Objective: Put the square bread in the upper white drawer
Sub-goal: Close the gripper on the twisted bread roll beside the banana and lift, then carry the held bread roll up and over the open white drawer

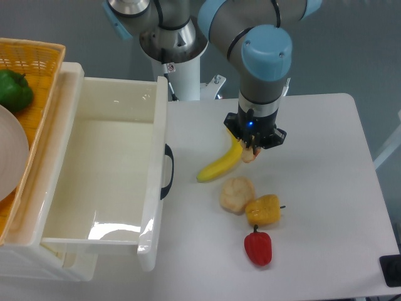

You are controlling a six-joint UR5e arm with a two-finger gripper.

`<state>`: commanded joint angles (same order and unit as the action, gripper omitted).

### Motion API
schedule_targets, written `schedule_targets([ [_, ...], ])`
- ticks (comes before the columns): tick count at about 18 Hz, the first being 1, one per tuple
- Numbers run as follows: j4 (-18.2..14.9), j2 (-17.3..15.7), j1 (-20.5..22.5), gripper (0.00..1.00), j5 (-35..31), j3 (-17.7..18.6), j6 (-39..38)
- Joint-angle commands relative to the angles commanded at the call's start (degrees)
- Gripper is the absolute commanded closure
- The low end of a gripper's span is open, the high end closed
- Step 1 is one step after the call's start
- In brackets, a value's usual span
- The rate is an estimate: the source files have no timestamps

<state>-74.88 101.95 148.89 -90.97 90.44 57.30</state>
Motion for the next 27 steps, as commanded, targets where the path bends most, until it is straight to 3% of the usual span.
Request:
schedule_targets([
  [12, -0.09, -1.32, 1.84, 0.9, 3.24, -1.23, -1.84],
  [17, -0.18, -2.11, 1.76, 0.89, 4.91, -1.41, -7.63],
  [21, -0.35, -4.04, 1.93, 0.89, 12.03, -3.07, -14.84],
  [27, -0.53, -7.03, 1.76, 0.87, 15.29, -4.31, -22.4],
])
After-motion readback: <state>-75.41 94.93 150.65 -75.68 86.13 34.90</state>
